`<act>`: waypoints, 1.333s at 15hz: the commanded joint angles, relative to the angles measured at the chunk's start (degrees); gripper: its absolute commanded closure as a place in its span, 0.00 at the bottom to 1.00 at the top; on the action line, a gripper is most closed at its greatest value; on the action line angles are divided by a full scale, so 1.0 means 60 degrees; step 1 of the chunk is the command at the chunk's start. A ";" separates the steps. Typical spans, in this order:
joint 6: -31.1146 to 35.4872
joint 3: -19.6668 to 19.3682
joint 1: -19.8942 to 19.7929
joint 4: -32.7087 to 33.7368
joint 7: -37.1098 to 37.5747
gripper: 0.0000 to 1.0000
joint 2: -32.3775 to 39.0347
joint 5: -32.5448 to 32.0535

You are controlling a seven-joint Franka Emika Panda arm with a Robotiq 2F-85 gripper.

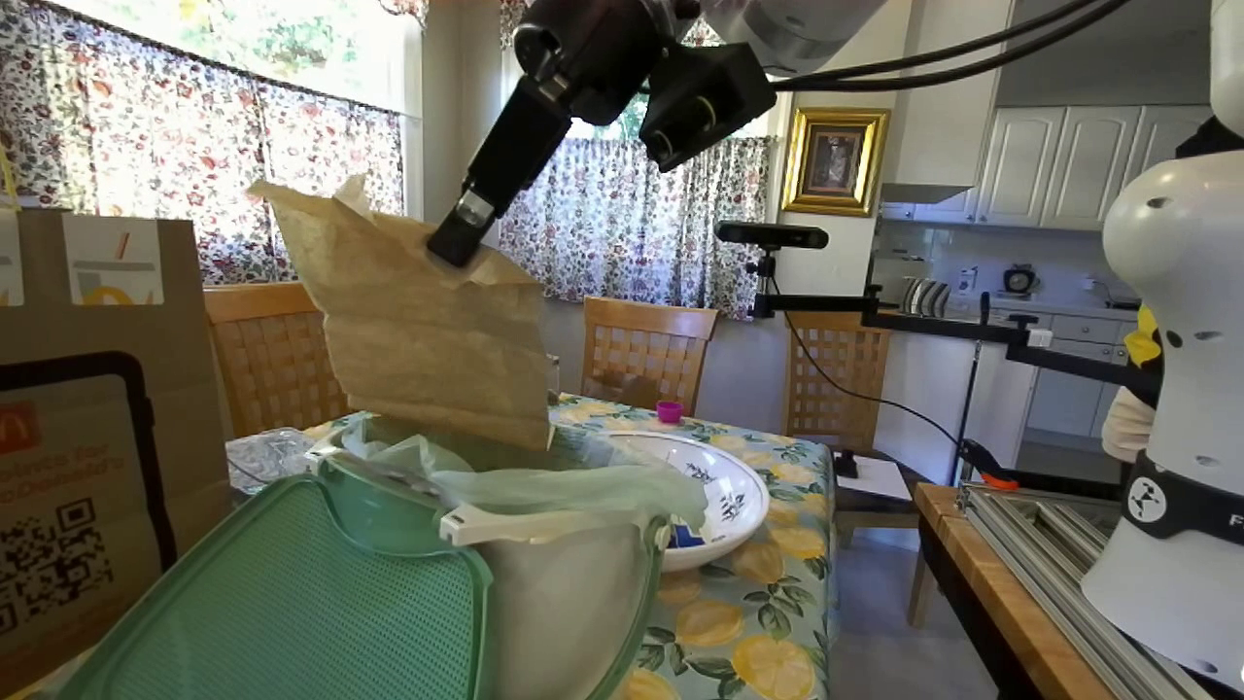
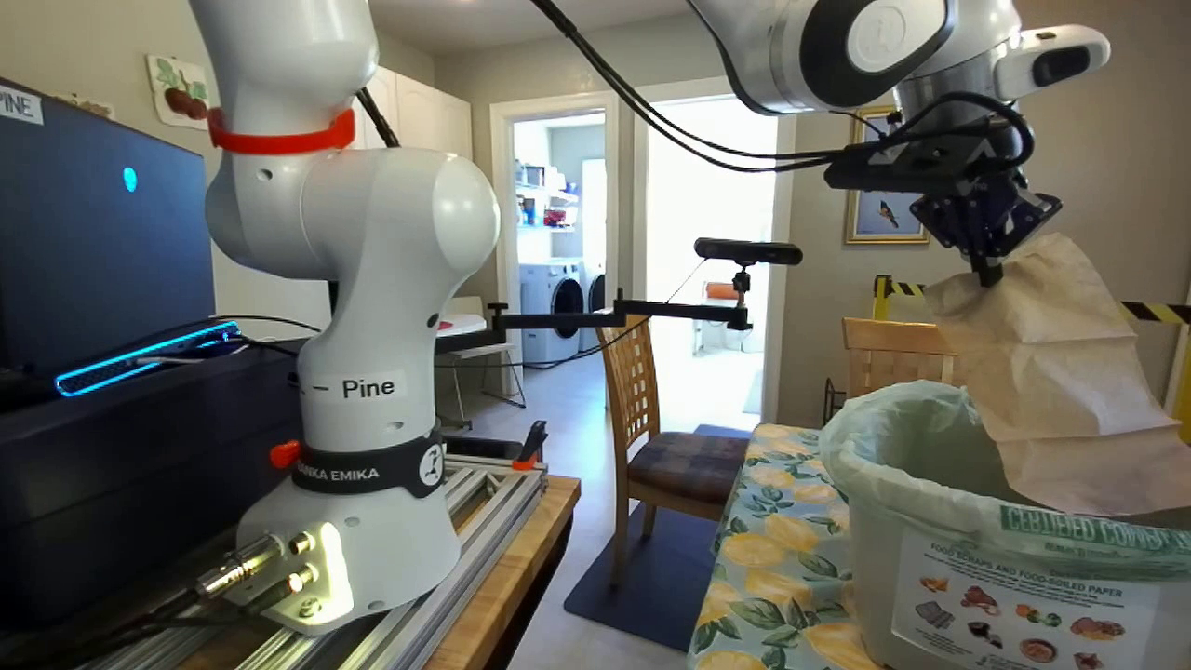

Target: Put some of the contents of the white plate into the bin

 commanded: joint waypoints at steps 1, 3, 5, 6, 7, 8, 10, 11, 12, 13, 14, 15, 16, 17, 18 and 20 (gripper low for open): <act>0.0048 -0.1067 0.0958 -0.0299 -0.0727 1.00 -0.0730 0.0412; 0.0077 -0.1805 0.1398 -0.0441 -0.0797 1.00 -0.0730 0.0464; 0.0113 -0.2553 0.1819 -0.0534 -0.0728 1.00 -0.0640 0.0395; 0.0121 -0.2962 0.2055 -0.0580 -0.0702 1.00 -0.0606 0.0347; 0.0131 -0.3333 0.2288 -0.0587 -0.0633 1.00 -0.0517 0.0291; 0.0071 -0.3713 0.2540 -0.0578 -0.0547 0.74 -0.0468 0.0262; 0.0057 -0.4367 0.2983 -0.0566 -0.0412 0.67 -0.0352 0.0152; 0.0078 -0.4677 0.3204 -0.0541 -0.0253 0.60 -0.0233 0.0151; 0.0015 -0.4917 0.3365 -0.0490 -0.0131 0.52 -0.0171 0.0173; 0.0003 -0.5129 0.3502 -0.0472 -0.0015 0.45 -0.0089 0.0181; 0.0066 -0.5318 0.3631 -0.0466 0.0253 0.37 0.0181 0.0218; 0.0324 -0.5471 0.3700 -0.0564 0.0621 0.31 0.0667 0.0217; 0.0532 -0.5583 0.3695 -0.0688 0.0949 0.23 0.1155 0.0189; 0.0551 -0.5646 0.3653 -0.0720 0.1163 0.16 0.1434 0.0207; 0.0539 -0.5632 0.3492 -0.0839 0.1327 0.07 0.1818 0.0182; 0.0550 -0.5727 0.3348 -0.1034 0.1609 0.00 0.2565 0.0117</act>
